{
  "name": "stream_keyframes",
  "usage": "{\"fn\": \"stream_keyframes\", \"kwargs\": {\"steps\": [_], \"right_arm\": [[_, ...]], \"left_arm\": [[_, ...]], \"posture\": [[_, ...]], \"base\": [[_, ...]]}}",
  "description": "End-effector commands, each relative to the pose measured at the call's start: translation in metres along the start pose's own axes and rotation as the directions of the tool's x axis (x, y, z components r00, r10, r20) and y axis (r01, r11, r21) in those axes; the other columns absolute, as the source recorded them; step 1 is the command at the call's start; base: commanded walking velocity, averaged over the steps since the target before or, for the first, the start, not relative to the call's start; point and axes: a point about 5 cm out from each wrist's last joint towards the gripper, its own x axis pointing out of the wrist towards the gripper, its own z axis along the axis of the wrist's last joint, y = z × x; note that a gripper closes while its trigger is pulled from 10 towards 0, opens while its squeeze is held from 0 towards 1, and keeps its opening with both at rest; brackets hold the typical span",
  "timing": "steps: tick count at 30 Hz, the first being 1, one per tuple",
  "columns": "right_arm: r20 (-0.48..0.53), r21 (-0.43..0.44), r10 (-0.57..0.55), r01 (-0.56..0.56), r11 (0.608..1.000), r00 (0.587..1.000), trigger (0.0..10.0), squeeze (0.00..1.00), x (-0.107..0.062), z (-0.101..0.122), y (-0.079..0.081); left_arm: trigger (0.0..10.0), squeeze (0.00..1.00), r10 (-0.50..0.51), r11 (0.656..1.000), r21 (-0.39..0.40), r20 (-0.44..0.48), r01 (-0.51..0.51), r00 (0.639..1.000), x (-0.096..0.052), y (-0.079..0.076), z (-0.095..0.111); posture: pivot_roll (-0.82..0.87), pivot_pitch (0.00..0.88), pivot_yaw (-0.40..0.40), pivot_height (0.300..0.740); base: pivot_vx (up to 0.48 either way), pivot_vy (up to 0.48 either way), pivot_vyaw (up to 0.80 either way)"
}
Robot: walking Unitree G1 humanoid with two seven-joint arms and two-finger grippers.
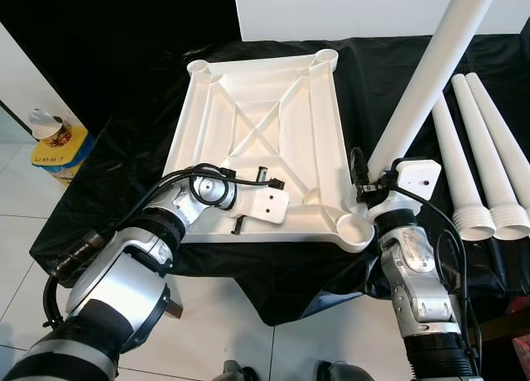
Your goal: Building children table
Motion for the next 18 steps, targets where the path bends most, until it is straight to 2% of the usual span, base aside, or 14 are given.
{"fn": "stream_keyframes", "kwargs": {"steps": [1, 2, 3, 4, 5, 6, 7, 8, 9, 10, 14, 15, 18], "right_arm": [[-0.02, 0.003, 0.006, -0.006, 1.0, 1.0, 10.0, 0.0, -0.003, -0.004, 0.003], [-0.021, 0.004, 0.007, -0.007, 1.0, 1.0, 10.0, 0.0, -0.002, -0.005, 0.004], [-0.021, 0.004, 0.007, -0.007, 1.0, 1.0, 10.0, 0.0, -0.002, -0.005, 0.004], [-0.021, 0.007, 0.01, -0.01, 1.0, 1.0, 10.0, 0.0, -0.002, -0.005, 0.004], [-0.021, 0.007, 0.01, -0.01, 1.0, 1.0, 10.0, 0.0, -0.002, -0.005, 0.004], [-0.022, 0.01, 0.015, -0.014, 1.0, 1.0, 10.0, 0.0, -0.001, -0.006, 0.006], [-0.022, 0.01, 0.015, -0.014, 1.0, 1.0, 10.0, 0.0, -0.001, -0.006, 0.006], [-0.021, 0.014, 0.02, -0.019, 1.0, 1.0, 10.0, 0.0, 0.0, -0.006, 0.007], [-0.021, 0.014, 0.02, -0.019, 1.0, 1.0, 10.0, 0.0, 0.0, -0.006, 0.007], [-0.024, 0.02, 0.028, -0.028, 0.999, 0.999, 10.0, 0.0, 0.001, -0.007, 0.009], [-0.029, 0.027, 0.039, -0.038, 0.999, 0.999, 10.0, 0.0, 0.002, -0.008, 0.01], [-0.035, 0.033, 0.054, -0.053, 0.998, 0.998, 10.0, 0.0, 0.003, -0.01, 0.013], [-0.051, 0.05, 0.103, -0.1, 0.994, 0.993, 10.0, 0.0, 0.005, -0.014, 0.019]], "left_arm": [[10.0, 1.0, 0.434, 0.893, -0.158, 0.054, -0.422, 0.899, -0.023, 0.043, 0.005], [10.0, 1.0, 0.448, 0.878, -0.222, 0.07, -0.424, 0.891, -0.027, 0.044, 0.005], [10.0, 1.0, 0.448, 0.878, -0.222, 0.07, -0.424, 0.891, -0.027, 0.044, 0.005], [10.0, 0.0, 0.47, 0.857, -0.285, 0.09, -0.43, 0.878, -0.031, 0.046, 0.005], [10.0, 0.0, 0.47, 0.857, -0.285, 0.09, -0.43, 0.878, -0.031, 0.046, 0.005], [10.0, 0.0, 0.503, 0.826, -0.351, 0.108, -0.44, 0.858, -0.036, 0.046, 0.006], [10.0, 0.0, 0.503, 0.826, -0.351, 0.108, -0.44, 0.858, -0.036, 0.046, 0.006], [10.0, 0.0, 0.54, 0.786, -0.422, 0.114, -0.452, 0.834, -0.042, 0.047, 0.005], [10.0, 0.0, 0.54, 0.786, -0.422, 0.114, -0.452, 0.834, -0.042, 0.047, 0.005], [10.0, 0.0, 0.558, 0.757, -0.478, 0.121, -0.445, 0.821, -0.049, 0.043, 0.003], [10.0, 0.0, 0.56, 0.739, -0.523, 0.125, -0.425, 0.819, -0.056, 0.035, 0.0], [10.0, 0.0, 0.552, 0.73, -0.533, 0.094, -0.426, 0.829, -0.06, 0.028, -0.005], [10.0, 0.0, 0.562, 0.667, -0.563, -0.051, -0.488, 0.826, -0.073, 0.012, -0.026]], "posture": [[-0.13, 0.145, 0.111, 0.74], [-0.12, 0.143, 0.11, 0.74], [-0.12, 0.143, 0.11, 0.74], [-0.12, 0.14, 0.107, 0.74], [-0.12, 0.14, 0.107, 0.74], [-0.11, 0.137, 0.104, 0.74], [-0.11, 0.137, 0.104, 0.74], [-0.11, 0.135, 0.101, 0.74], [-0.11, 0.135, 0.101, 0.74], [-0.1, 0.128, 0.09, 0.74], [-0.09, 0.126, 0.086, 0.74], [-0.08, 0.121, 0.077, 0.74], [-0.06, 0.112, 0.061, 0.74]], "base": [[0.0, 0.0, 0.0], [0.0, 0.0, 0.0], [0.0, 0.0, 0.0], [0.0, 0.0, 0.0], [0.0, 0.0, 0.0], [0.0, 0.0, 0.0], [0.0, 0.0, 0.0], [0.0, 0.0, 0.0], [0.0, 0.0, 0.0], [0.0, 0.0, 0.0], [0.0, 0.0, 0.0], [0.0, 0.0, 0.0], [0.0, 0.0, 0.0]]}}
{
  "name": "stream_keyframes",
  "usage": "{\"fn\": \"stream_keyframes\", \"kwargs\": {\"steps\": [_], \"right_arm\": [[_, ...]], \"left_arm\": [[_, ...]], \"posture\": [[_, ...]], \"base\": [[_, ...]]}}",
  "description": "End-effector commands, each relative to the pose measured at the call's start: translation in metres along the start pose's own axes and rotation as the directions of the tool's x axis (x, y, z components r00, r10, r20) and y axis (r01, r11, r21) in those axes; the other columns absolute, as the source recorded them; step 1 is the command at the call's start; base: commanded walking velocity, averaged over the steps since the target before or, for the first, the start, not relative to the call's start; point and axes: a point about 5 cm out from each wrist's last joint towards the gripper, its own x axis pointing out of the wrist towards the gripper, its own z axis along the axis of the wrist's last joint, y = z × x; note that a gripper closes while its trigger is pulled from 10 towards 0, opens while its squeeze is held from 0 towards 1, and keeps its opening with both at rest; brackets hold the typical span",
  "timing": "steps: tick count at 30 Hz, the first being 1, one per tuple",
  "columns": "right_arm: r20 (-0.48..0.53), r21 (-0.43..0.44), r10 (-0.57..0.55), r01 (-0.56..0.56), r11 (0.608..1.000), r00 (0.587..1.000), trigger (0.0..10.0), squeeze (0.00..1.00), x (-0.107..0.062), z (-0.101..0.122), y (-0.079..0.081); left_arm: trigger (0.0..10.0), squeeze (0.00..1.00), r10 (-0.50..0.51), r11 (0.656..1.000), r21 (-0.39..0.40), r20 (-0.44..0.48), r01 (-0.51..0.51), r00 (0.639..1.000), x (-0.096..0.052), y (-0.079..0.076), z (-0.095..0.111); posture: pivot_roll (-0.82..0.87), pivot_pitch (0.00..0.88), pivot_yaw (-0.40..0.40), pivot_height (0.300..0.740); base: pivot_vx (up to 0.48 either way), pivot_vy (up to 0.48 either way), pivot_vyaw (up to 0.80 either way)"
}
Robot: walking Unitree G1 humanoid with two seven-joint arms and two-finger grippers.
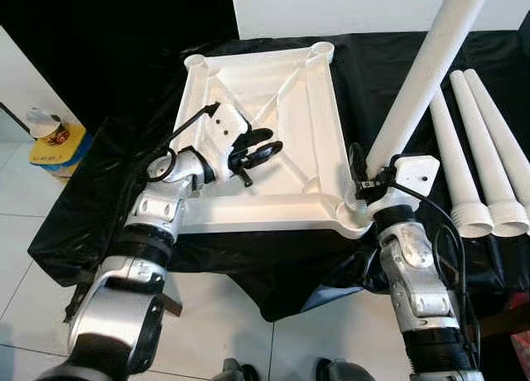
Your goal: Building children table
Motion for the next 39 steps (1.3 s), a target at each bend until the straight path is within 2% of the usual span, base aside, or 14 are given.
{"fn": "stream_keyframes", "kwargs": {"steps": [1, 4, 6, 7, 8, 10, 13, 14, 16, 18, 25, 32, 37, 39], "right_arm": [[-0.042, 0.029, 0.039, -0.038, 0.999, 0.998, 10.0, 0.0, -0.002, -0.01, 0.009], [-0.048, 0.035, 0.062, -0.06, 0.998, 0.997, 10.0, 0.0, -0.001, -0.011, 0.012], [-0.047, 0.038, 0.078, -0.076, 0.996, 0.996, 10.0, 0.0, 0.002, -0.011, 0.014], [-0.047, 0.038, 0.078, -0.076, 0.996, 0.996, 10.0, 0.0, 0.002, -0.011, 0.014], [-0.043, 0.038, 0.082, -0.081, 0.996, 0.996, 10.0, 0.0, 0.003, -0.011, 0.014], [-0.037, 0.03, 0.081, -0.08, 0.996, 0.996, 10.0, 0.0, 0.005, -0.009, 0.013], [-0.029, 0.009, 0.062, -0.061, 0.998, 0.998, 10.0, 0.0, 0.007, -0.009, 0.008], [-0.029, 0.009, 0.062, -0.061, 0.998, 0.998, 10.0, 0.0, 0.007, -0.009, 0.008], [-0.03, -0.012, 0.036, -0.037, 0.999, 0.999, 10.0, 0.0, 0.008, -0.009, 0.003], [-0.034, -0.021, 0.024, -0.024, 0.999, 0.999, 10.0, 0.0, 0.007, -0.009, 0.0], [-0.042, -0.037, -0.01, 0.009, 0.999, 0.999, 10.0, 0.0, 0.004, -0.011, -0.006], [-0.054, -0.053, -0.038, 0.035, 0.998, 0.998, 10.0, 0.0, 0.002, -0.012, -0.01], [-0.04, -0.074, -0.057, 0.054, 0.996, 0.998, 10.0, 0.0, 0.005, -0.006, -0.017], [-0.038, -0.078, -0.057, 0.054, 0.995, 0.998, 10.0, 0.0, 0.006, -0.006, -0.017]], "left_arm": [[10.0, 0.0, 0.208, 0.977, -0.022, -0.079, -0.21, 0.975, -0.013, 0.012, -0.013], [10.0, 0.0, 0.251, 0.964, -0.051, -0.133, -0.26, 0.959, -0.023, 0.013, -0.022], [10.0, 0.0, 0.346, 0.925, -0.117, -0.144, -0.363, 0.927, -0.035, 0.018, -0.028], [10.0, 0.0, 0.346, 0.925, -0.117, -0.144, -0.363, 0.927, -0.035, 0.018, -0.028], [10.0, 0.0, 0.389, 0.899, -0.163, -0.129, -0.407, 0.912, -0.039, 0.019, -0.026], [10.0, 0.0, 0.462, 0.862, -0.195, -0.079, -0.468, 0.884, -0.043, 0.02, -0.021], [10.0, 0.0, 0.509, 0.828, -0.265, -0.016, -0.495, 0.86, -0.044, 0.014, -0.011], [10.0, 0.0, 0.509, 0.828, -0.265, -0.016, -0.495, 0.86, -0.044, 0.014, -0.011], [10.0, 0.0, 0.556, 0.796, -0.302, 0.024, -0.524, 0.831, -0.043, 0.011, -0.007], [10.0, 0.0, 0.562, 0.795, -0.293, 0.027, -0.531, 0.827, -0.042, 0.009, -0.007], [10.0, 0.0, 0.577, 0.77, -0.353, 0.031, -0.531, 0.816, -0.038, 0.001, -0.007], [10.0, 0.0, 0.612, 0.754, -0.338, 0.05, -0.563, 0.79, -0.031, -0.006, 0.001], [10.0, 0.0, 0.593, 0.783, -0.278, 0.067, -0.556, 0.802, -0.028, -0.01, 0.002], [10.0, 0.0, 0.585, 0.789, -0.281, 0.075, -0.546, 0.808, -0.027, -0.011, 0.002]], "posture": [[-0.06, 0.112, 0.061, 0.74], [-0.05, 0.109, 0.053, 0.74], [-0.04, 0.103, 0.039, 0.74], [-0.04, 0.103, 0.039, 0.74], [-0.04, 0.103, 0.034, 0.74], [-0.04, 0.1, 0.029, 0.74], [-0.04, 0.098, 0.022, 0.74], [-0.04, 0.098, 0.022, 0.74], [-0.04, 0.095, 0.022, 0.74], [-0.04, 0.094, 0.023, 0.74], [-0.05, 0.089, 0.026, 0.74], [-0.07, 0.094, 0.031, 0.74], [-0.08, 0.1, 0.024, 0.74], [-0.08, 0.102, 0.026, 0.74]], "base": [[0.0, 0.0, 0.0], [0.0, 0.0, 0.0], [0.0, 0.0, 0.0], [0.0, 0.0, 0.0], [0.0, 0.0, 0.0], [0.0, 0.0, 0.0], [0.0, 0.0, 0.0], [0.0, 0.0, 0.0], [0.0, 0.0, 0.0], [0.0, 0.0, 0.0], [0.0, 0.0, 0.0], [0.0, 0.0, 0.0], [0.0, 0.0, 0.0], [0.0, 0.0, 0.0]]}}
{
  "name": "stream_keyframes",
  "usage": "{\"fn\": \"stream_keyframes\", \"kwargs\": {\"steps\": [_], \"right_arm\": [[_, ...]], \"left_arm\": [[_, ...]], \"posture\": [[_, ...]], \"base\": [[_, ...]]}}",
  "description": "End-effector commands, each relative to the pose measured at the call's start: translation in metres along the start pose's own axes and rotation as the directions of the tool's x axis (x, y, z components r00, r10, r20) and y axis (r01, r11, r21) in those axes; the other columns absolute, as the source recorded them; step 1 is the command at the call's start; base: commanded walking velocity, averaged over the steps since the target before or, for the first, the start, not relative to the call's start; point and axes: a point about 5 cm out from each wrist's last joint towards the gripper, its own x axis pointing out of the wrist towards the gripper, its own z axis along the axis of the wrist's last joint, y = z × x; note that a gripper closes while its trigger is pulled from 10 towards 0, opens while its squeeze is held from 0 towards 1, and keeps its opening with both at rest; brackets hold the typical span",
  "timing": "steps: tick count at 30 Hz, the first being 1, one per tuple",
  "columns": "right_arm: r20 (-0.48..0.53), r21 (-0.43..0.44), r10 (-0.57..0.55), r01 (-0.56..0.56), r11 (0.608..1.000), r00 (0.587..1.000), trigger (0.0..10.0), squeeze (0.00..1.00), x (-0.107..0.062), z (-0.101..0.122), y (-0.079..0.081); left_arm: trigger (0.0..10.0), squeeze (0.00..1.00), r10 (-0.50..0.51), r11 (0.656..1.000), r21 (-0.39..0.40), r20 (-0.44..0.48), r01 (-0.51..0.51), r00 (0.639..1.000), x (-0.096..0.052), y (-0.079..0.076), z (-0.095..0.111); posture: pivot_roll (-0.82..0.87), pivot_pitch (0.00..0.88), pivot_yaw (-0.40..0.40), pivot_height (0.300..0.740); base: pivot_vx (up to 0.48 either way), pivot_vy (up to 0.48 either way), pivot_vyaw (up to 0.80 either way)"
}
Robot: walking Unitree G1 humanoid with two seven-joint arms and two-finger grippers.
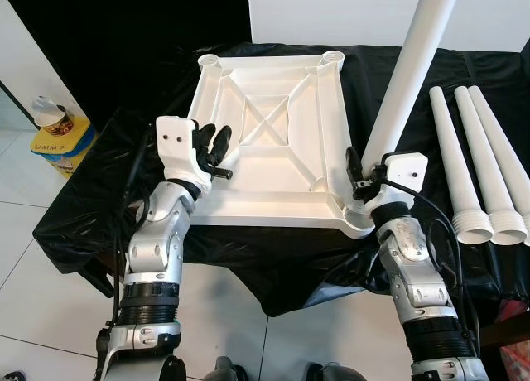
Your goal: Building children table
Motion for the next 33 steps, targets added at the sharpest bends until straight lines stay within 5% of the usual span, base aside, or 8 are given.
{"fn": "stream_keyframes", "kwargs": {"steps": [1, 6, 33], "right_arm": [[0.013, -0.008, -0.007, 0.007, 1.0, 1.0, 10.0, 0.0, 0.0018, 0.0041, -0.0017], [0.02, -0.013, -0.024, 0.024, 1.0, 1.0, 10.0, 0.0, 0.003, 0.0056, -0.0035], [0.01, -0.038, -0.039, 0.04, 0.999, 0.999, 10.0, 0.0, 0.002, 0.005, -0.0049]], "left_arm": [[10.0, 0.0, 0.03, 1.0, 0.007, 0.005, -0.03, 1.0, -0.0012, -0.0006, -0.0001], [10.0, 0.0, 0.033, 0.998, -0.055, -0.007, -0.034, 0.999, 0.0002, -0.0042, -0.001], [10.0, 0.0, 0.033, 0.999, -0.031, -0.022, -0.034, 0.999, 0.0043, -0.0044, -0.002]], "posture": [[-0.08, 0.104, 0.03, 0.74], [-0.08, 0.104, 0.038, 0.74], [-0.1, 0.109, 0.038, 0.74]], "base": [[0.0, 0.0, 0.0], [0.0, 0.0, 0.0], [0.0, 0.344, 0.0]]}}
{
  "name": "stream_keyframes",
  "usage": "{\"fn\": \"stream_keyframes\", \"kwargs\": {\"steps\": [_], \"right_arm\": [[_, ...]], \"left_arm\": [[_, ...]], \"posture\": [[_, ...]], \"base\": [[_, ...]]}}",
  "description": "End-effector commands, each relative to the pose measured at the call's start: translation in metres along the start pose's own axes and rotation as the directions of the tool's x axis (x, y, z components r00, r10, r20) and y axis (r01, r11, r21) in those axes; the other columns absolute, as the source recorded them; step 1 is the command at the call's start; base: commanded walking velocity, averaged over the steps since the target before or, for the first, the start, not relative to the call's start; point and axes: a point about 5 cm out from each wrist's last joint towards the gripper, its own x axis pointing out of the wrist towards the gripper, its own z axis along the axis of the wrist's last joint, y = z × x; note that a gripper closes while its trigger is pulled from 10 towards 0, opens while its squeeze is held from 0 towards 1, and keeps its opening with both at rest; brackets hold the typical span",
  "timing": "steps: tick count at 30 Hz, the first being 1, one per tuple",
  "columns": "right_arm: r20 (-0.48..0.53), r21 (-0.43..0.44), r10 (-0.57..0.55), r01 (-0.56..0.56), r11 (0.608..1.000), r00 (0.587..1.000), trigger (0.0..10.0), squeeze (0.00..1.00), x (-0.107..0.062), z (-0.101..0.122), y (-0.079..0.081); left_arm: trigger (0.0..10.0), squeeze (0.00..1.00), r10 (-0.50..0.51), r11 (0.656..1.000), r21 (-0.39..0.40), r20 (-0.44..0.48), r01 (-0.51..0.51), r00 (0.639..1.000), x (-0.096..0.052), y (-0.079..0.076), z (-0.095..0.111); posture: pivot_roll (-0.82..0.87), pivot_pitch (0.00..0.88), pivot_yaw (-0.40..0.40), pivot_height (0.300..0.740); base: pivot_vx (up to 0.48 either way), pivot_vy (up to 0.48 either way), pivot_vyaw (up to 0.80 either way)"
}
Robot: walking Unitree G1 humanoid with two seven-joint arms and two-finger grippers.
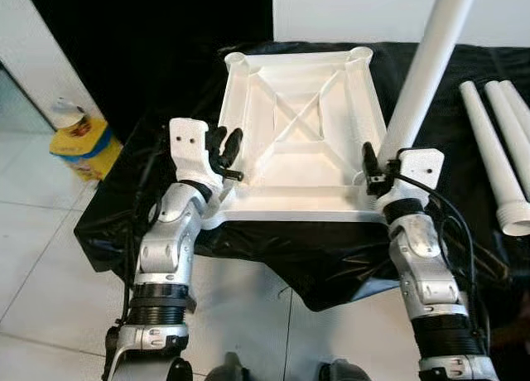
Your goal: Building children table
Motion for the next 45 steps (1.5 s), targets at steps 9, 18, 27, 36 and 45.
{"fn": "stream_keyframes", "kwargs": {"steps": [9, 18, 27, 36, 45], "right_arm": [[0.002, 0.018, 0.042, -0.042, 0.999, 0.999, 10.0, 0.0, 0.004, 0.003, 0.014], [0.01, 0.001, 0.055, -0.055, 0.998, 0.998, 10.0, 0.0, 0.011, 0.007, 0.011], [0.007, -0.008, 0.046, -0.046, 0.999, 0.999, 10.0, 0.0, 0.012, 0.006, 0.007], [0.025, -0.014, 0.056, -0.055, 0.998, 0.998, 10.0, 0.0, 0.01, 0.006, 0.009], [0.018, -0.015, 0.056, -0.056, 0.998, 0.998, 10.0, 0.0, 0.006, 0.002, 0.009]], "left_arm": [[10.0, 0.0, 0.049, 0.996, 0.074, -0.013, -0.048, 0.999, 0.0, 0.006, -0.006], [10.0, 0.0, 0.09, 0.996, 0.018, -0.039, -0.089, 0.995, 0.003, 0.005, -0.011], [10.0, 0.0, 0.109, 0.994, 0.016, -0.008, -0.108, 0.994, 0.005, 0.007, -0.005], [10.0, 0.0, 0.07, 0.997, -0.013, 0.022, -0.07, 0.997, 0.005, 0.009, 0.0], [10.0, 0.0, 0.052, 0.998, -0.028, 0.0, -0.052, 0.999, 0.006, 0.008, -0.003]], "posture": [[-0.11, 0.099, -0.005, 0.74], [-0.11, 0.082, -0.013, 0.74], [-0.1, 0.063, 0.004, 0.74], [-0.11, 0.059, 0.012, 0.74], [-0.11, 0.054, 0.014, 0.74]], "base": [[0.0, 0.0, -0.1], [0.0, 0.0, -0.8], [0.0, 0.0, -0.79], [0.0, 0.0, -0.44], [0.0, 0.0, 0.0]]}}
